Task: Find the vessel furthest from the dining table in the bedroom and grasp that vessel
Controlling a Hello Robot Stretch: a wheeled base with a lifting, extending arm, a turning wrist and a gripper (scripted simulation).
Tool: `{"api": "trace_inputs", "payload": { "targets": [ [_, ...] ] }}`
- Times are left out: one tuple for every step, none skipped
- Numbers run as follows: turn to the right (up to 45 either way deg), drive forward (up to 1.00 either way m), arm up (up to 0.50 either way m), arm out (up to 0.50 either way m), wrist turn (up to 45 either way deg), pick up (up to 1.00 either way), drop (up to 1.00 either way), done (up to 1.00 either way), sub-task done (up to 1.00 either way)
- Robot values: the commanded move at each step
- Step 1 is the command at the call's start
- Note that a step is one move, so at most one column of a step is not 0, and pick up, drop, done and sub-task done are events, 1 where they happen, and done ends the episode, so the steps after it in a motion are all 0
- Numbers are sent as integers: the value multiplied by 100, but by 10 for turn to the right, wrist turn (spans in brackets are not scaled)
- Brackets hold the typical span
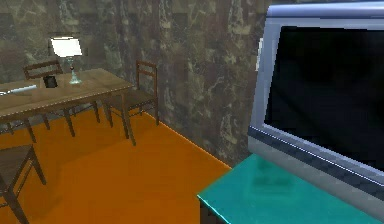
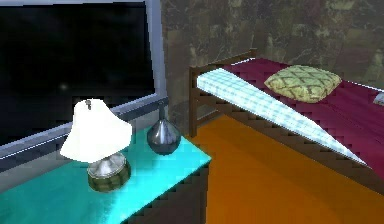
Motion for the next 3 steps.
{"api": "trace_inputs", "payload": {
  "targets": [
    [0,0,50,0,0,0,0,0,0],
    [0,0,34,0,0,0,0,0,0],
    [0,0,0,50,0,0,0,0,0]
  ]
}}
